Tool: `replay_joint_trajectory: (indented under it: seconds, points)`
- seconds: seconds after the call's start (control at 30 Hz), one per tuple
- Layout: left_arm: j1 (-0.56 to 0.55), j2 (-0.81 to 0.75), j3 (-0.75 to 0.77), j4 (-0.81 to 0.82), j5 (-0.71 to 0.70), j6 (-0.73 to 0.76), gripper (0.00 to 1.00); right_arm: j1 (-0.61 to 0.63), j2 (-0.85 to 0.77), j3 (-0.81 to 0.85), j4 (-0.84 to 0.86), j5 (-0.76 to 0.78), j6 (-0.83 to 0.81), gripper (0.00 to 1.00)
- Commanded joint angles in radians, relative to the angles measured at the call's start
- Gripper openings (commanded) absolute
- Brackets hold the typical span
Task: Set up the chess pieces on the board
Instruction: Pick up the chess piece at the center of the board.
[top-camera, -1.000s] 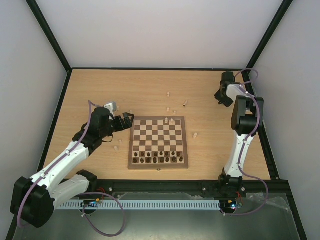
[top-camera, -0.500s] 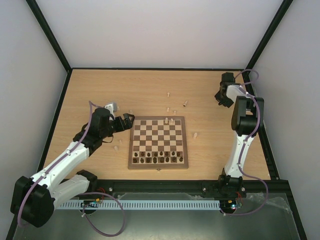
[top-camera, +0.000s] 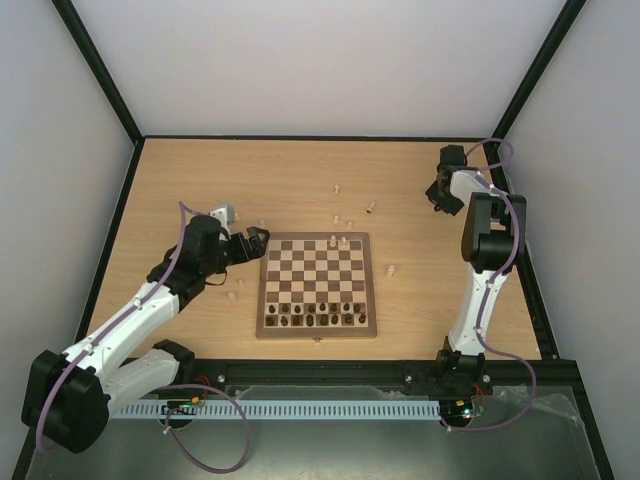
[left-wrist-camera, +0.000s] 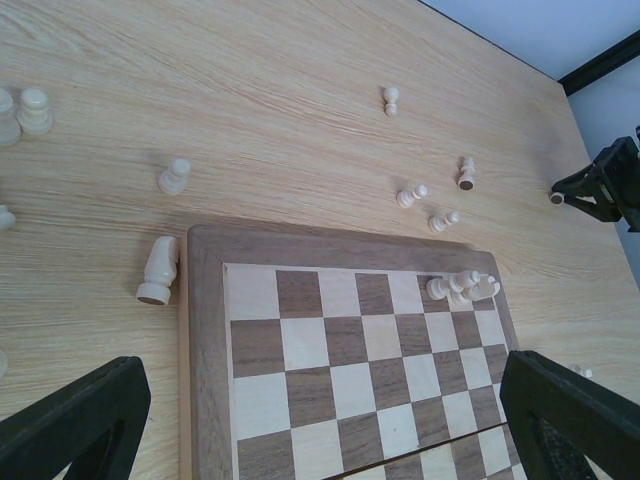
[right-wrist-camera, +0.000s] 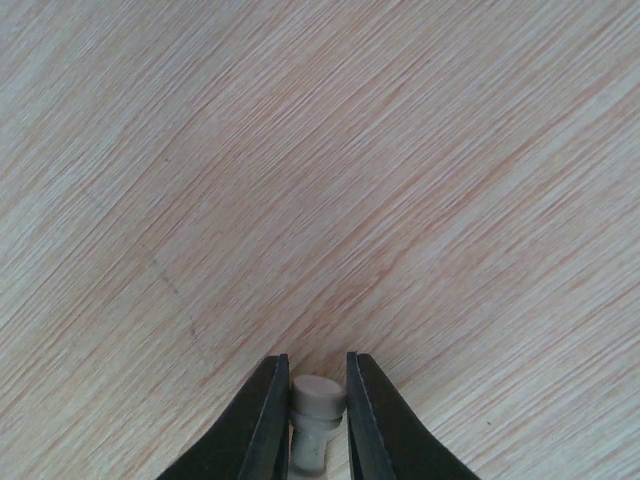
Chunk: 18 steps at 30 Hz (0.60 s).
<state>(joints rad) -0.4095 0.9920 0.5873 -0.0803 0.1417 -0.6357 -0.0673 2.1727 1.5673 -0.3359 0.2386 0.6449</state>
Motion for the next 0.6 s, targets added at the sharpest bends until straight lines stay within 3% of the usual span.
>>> replay_joint_trajectory:
  seconds: [0.0, 0.13, 0.57]
  points:
    - [-0.002, 0.005, -0.001, 0.015, 0.006, -0.001, 0.99, 0.022, 0.048, -0.063, -0.112, -0.094, 0.003, 0.13]
    - [-0.002, 0.003, -0.002, 0.015, 0.010, 0.001, 0.99, 0.024, 0.039, -0.076, -0.097, -0.103, -0.003, 0.04]
    - [-0.008, -0.006, 0.012, 0.085, 0.197, -0.035, 0.99, 0.053, -0.236, -0.244, 0.060, -0.317, -0.066, 0.01]
